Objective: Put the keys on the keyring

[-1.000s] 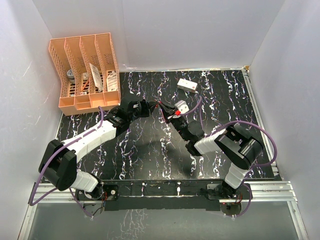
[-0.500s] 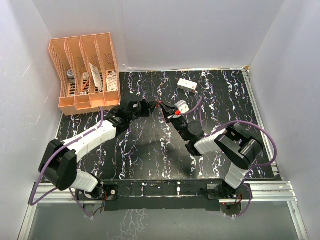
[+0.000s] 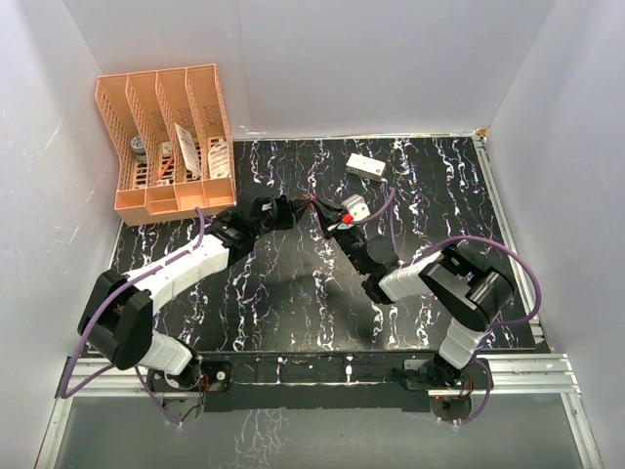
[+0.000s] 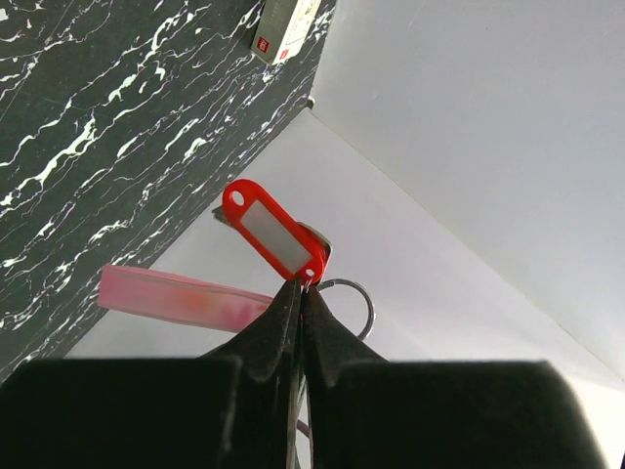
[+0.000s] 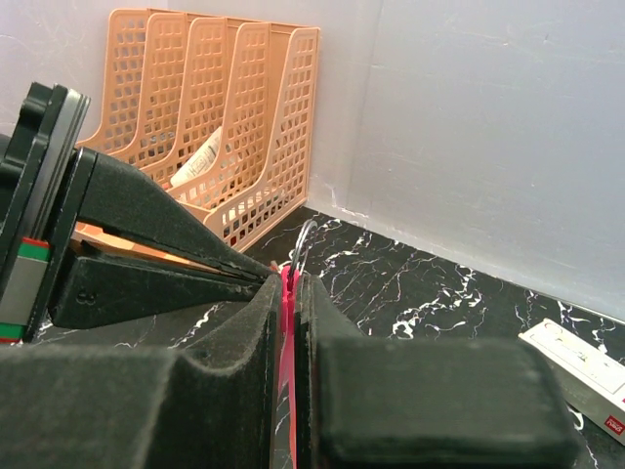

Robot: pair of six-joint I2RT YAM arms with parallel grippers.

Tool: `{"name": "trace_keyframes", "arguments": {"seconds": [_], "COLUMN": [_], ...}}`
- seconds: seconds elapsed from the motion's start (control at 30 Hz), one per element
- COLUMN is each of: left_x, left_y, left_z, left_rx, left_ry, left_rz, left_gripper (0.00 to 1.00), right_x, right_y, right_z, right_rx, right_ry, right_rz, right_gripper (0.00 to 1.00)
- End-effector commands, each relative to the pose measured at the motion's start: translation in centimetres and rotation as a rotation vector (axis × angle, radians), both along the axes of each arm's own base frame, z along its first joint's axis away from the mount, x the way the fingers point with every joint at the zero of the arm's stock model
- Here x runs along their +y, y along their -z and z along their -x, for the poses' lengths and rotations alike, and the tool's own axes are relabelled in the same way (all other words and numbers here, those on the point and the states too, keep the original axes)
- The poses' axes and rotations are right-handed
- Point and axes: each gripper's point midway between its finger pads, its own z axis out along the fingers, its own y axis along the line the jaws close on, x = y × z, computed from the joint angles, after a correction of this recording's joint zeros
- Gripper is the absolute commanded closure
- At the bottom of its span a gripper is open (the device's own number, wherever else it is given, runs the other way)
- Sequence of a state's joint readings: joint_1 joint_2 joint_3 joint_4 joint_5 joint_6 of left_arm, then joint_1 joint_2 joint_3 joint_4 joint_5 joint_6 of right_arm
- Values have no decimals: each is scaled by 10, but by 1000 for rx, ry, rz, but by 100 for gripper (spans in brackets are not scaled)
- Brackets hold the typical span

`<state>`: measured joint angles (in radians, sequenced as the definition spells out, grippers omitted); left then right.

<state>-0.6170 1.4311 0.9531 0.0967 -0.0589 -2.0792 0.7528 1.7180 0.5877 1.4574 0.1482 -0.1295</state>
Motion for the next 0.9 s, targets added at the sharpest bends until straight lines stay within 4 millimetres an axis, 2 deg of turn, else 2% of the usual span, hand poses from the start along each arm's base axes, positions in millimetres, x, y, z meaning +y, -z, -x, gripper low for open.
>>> {"name": "trace_keyframes", "arguments": {"seconds": [0.0,0.4,0.77,0.87], "left_x": [-2,-1,-4,-5], "left_y": [-8,-10,-4,-1], "left_z": [-2,-2,1,2], "left_rx": [81,76,101,111], "left_ry": [-56,-54,-35,-29], "left_rz": [143,143,135,134], "left_gripper": [100,100,100,94], "right_x": [-23,-24,-27,-27], "right_y": [-101,-101,-104,-106], "right_z": [24,23,24,25], "right_rx": [-298,-297,-310,-314], "right_ry": [13,21,32,32], "right_rz": [-278,-278,-270,-270], "right_gripper": [100,100,100,100]}}
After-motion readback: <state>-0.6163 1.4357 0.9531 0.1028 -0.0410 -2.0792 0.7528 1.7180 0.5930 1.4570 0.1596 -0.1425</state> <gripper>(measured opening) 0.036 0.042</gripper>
